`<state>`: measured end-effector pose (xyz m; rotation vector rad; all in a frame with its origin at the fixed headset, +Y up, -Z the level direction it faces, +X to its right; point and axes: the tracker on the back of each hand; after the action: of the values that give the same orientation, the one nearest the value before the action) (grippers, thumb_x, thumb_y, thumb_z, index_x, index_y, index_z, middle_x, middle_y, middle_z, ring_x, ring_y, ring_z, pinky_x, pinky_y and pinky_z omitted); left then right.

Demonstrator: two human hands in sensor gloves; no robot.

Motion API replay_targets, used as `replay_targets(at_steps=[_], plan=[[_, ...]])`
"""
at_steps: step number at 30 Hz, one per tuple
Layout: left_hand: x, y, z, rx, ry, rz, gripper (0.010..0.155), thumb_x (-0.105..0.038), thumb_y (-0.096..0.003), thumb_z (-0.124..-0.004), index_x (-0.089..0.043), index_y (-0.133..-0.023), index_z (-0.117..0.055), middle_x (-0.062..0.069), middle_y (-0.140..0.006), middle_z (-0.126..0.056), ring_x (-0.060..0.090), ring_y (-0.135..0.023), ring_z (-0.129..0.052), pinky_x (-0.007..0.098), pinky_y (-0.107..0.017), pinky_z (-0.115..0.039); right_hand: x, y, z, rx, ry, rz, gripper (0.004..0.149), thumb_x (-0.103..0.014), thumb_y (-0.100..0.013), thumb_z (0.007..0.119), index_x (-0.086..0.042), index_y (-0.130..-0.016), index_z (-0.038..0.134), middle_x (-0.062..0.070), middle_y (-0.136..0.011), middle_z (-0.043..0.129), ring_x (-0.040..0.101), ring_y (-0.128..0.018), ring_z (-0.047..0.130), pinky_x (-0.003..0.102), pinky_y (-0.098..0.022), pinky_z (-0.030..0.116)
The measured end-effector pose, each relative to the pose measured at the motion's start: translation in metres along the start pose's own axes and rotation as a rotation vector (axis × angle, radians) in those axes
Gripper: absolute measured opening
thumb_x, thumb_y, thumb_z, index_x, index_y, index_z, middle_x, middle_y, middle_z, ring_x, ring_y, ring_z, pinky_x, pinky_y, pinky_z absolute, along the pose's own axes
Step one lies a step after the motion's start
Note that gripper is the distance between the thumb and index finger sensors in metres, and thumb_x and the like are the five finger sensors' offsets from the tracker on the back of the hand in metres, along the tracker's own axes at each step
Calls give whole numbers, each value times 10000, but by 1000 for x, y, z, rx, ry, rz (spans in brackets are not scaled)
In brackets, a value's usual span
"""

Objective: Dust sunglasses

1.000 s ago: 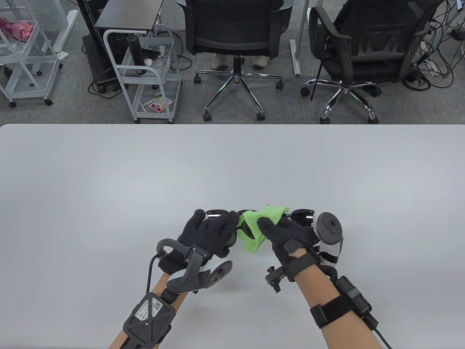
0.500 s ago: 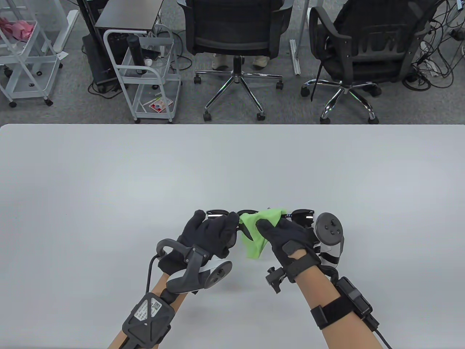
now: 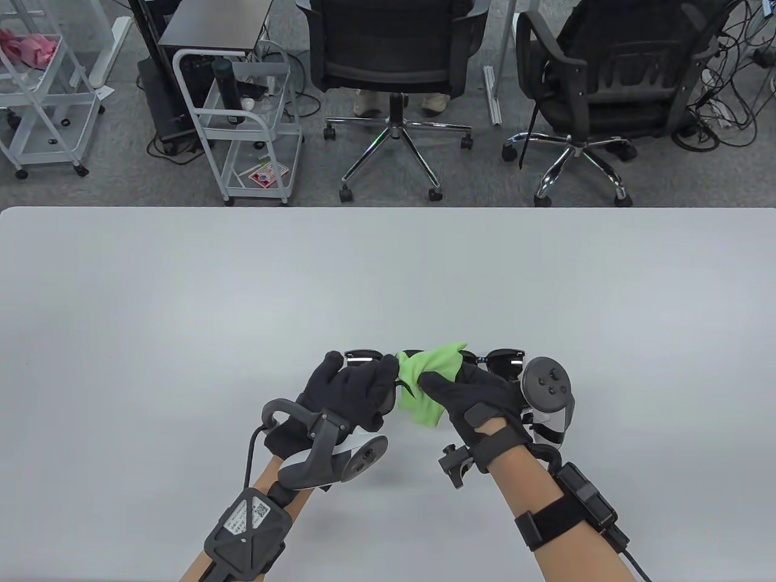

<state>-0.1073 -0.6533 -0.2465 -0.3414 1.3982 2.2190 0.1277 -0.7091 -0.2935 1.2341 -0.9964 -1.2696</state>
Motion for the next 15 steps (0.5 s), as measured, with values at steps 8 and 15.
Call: replay_targets(at_steps=[8, 15], plan=[[4, 3, 1, -3, -3, 1, 959, -599, -234, -986, -347, -1044, -537, -143, -984, -813, 59, -785, -1037, 441, -760, -700, 6, -5, 0, -222, -128, 31, 459, -233, -400, 899, -118, -843, 869, 84, -769, 985, 339, -646, 995, 611, -557, 721], [11, 2, 1, 2, 51, 31, 963, -600, -241, -974, -341, -1049, -518, -145, -991, -800, 58, -796, -1032, 440, -763, -697, -2, -1, 11, -15, 3, -8, 399, -445, -395, 922, -143, -652, 966, 20, -520, 1053, 231, -414, 1055, 534, -515, 809]])
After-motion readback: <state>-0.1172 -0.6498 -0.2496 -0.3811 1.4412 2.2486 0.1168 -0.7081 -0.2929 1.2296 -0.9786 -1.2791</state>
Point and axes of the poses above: the tracker on the back of each hand, its own x axis roughly to the little-finger side, its own y axis roughly from the fingertips to the wrist, z = x × y
